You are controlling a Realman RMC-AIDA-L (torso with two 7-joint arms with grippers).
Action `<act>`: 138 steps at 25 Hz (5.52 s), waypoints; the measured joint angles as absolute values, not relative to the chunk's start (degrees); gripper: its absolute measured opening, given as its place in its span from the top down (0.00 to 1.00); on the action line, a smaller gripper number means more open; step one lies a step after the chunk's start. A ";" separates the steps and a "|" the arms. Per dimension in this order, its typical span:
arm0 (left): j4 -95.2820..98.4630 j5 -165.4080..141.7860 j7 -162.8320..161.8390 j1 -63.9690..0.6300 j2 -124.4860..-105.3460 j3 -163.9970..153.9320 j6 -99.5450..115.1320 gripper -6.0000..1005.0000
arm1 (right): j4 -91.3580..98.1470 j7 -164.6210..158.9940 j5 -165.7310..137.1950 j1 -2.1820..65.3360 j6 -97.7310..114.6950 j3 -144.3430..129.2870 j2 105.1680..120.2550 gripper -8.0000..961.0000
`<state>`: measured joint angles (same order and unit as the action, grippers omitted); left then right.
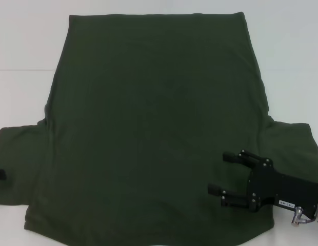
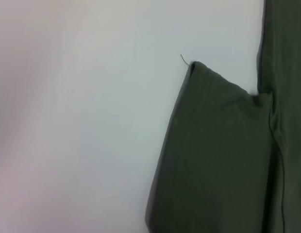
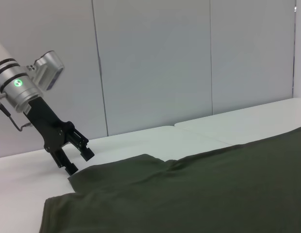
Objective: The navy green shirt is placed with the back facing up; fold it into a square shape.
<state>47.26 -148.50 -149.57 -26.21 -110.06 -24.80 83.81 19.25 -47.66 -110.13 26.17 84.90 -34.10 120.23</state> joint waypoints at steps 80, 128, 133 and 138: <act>48.41 -148.09 -146.24 -28.85 -108.93 -28.80 81.08 0.99 | 19.25 -47.64 -109.60 26.59 85.27 -34.10 120.23 0.03; 47.08 -147.19 -149.84 -39.99 -119.27 -40.89 78.68 0.95 | 18.37 -47.63 -109.51 26.62 86.03 -34.10 120.23 0.03; 41.32 -139.10 -147.14 -38.78 -117.43 -39.34 78.75 0.86 | 18.37 -47.63 -109.51 26.64 86.00 -34.10 120.23 0.03; 39.72 -133.86 -146.31 -35.99 -115.74 -36.11 80.33 0.67 | 18.38 -47.63 -109.51 26.70 85.96 -34.10 120.23 0.03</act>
<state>39.72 -133.87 -146.31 -35.99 -115.74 -36.11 80.33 18.38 -47.63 -109.51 26.70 85.96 -34.10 120.23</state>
